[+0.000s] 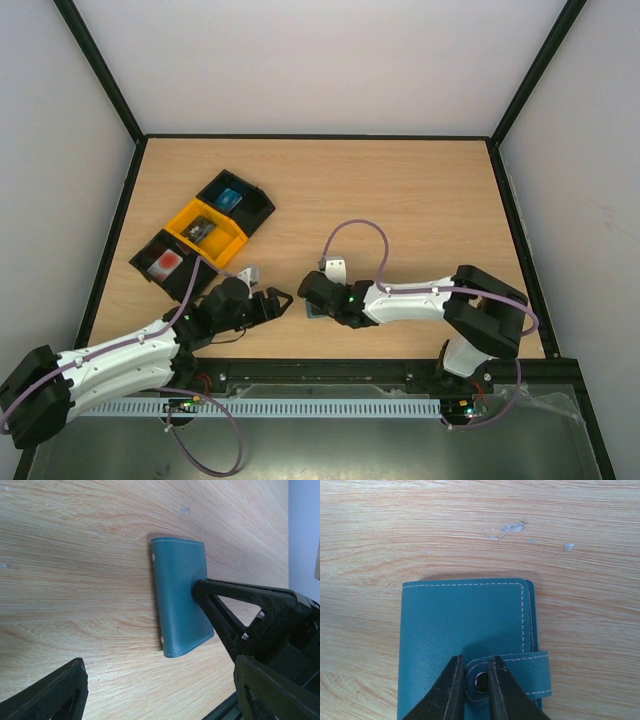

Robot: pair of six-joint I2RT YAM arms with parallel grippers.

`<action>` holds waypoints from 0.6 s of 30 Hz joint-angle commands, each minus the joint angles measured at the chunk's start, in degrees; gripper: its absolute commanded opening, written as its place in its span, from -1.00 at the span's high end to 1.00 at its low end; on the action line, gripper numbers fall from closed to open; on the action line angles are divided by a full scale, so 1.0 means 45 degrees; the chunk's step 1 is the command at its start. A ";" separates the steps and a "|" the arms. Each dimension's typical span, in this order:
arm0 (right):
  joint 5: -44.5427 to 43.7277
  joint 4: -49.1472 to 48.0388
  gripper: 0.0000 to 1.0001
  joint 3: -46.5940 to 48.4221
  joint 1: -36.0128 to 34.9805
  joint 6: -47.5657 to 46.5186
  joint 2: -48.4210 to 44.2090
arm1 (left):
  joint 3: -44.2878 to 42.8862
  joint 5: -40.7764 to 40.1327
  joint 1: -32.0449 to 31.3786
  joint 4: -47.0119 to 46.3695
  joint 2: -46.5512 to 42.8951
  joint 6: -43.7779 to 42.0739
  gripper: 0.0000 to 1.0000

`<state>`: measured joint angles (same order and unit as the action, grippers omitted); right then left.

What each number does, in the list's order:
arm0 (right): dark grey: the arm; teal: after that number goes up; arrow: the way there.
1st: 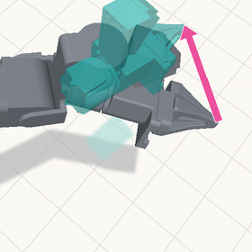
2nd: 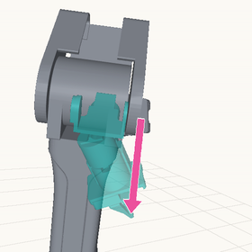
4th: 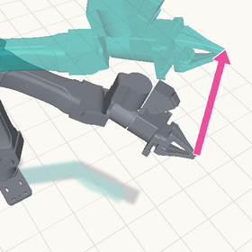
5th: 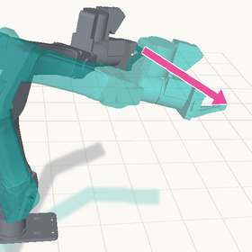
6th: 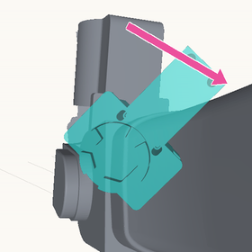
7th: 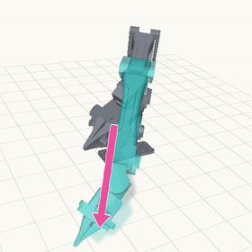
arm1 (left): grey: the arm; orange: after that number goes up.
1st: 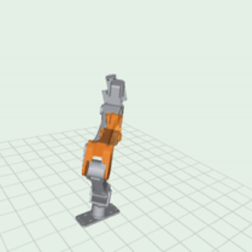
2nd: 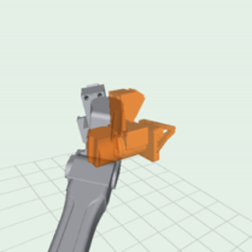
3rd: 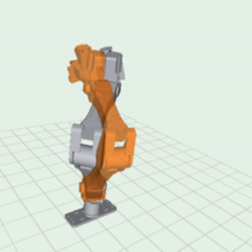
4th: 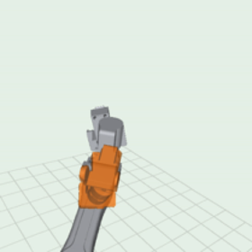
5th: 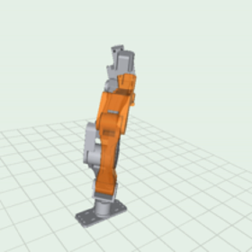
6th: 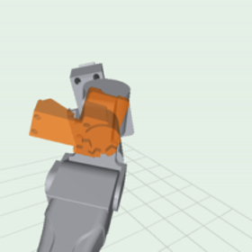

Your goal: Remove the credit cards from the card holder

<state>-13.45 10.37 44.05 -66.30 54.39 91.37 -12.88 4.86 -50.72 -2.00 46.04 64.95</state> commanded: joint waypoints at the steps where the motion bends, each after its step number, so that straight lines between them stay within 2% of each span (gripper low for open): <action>1: -0.0325 0.0954 0.80 0.0100 -0.0158 -0.0296 0.0582 | -0.0093 -0.0369 0.0021 0.0479 -0.0030 0.0084 -0.61; 5: -0.0294 0.0655 0.96 0.0048 -0.0188 -0.0423 0.0366 | -0.0240 -0.0351 0.0007 0.0469 0.0254 0.0040 -0.61; 18: 0.0754 -0.1529 0.96 -0.1025 -0.0194 -0.0784 -0.1454 | -0.0779 -0.0445 -0.0169 0.0269 0.1094 -0.0116 -0.51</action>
<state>-12.40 7.25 41.80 -66.67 51.68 88.62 -14.39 3.75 -51.05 -0.73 50.43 64.93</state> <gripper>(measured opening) 0.024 0.764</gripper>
